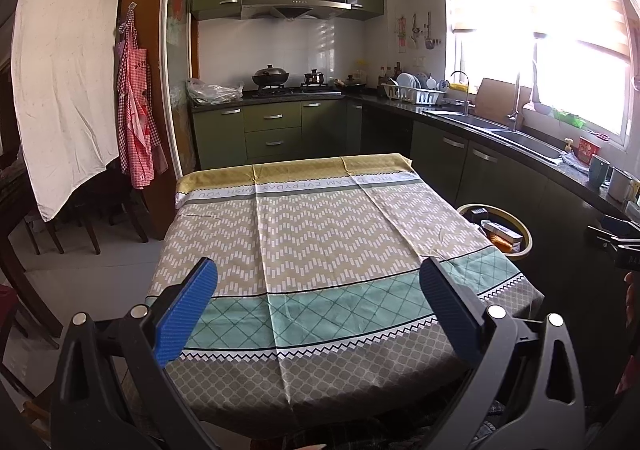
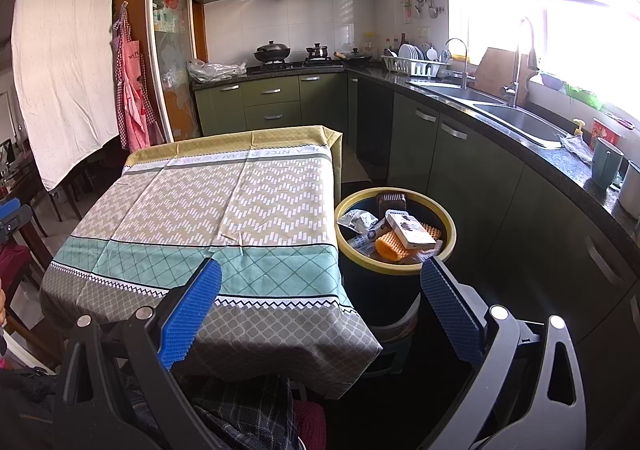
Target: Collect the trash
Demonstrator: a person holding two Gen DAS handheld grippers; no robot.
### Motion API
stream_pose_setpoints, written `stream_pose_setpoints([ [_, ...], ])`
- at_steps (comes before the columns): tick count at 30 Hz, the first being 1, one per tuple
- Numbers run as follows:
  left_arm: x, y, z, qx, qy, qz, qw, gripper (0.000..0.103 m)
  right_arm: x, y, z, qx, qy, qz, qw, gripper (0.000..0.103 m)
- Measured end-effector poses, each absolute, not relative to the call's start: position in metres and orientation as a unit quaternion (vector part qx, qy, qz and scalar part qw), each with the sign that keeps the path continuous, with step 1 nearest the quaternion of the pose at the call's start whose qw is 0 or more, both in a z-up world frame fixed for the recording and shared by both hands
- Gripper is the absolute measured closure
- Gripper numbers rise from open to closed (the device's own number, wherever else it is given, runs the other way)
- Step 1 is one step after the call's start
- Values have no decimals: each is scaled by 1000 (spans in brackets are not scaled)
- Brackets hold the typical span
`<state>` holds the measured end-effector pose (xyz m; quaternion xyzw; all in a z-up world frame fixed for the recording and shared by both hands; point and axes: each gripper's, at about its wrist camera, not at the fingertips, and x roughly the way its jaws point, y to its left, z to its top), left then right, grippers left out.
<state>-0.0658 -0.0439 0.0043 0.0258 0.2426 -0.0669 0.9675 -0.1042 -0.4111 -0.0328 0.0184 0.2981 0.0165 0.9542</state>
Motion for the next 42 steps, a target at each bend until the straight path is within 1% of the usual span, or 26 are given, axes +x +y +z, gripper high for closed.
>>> stream_pose_setpoints([
  [42, -64, -43, -1, 26, 251, -77, 965, 7, -105, -408, -38, 17, 301, 19, 953, 5],
])
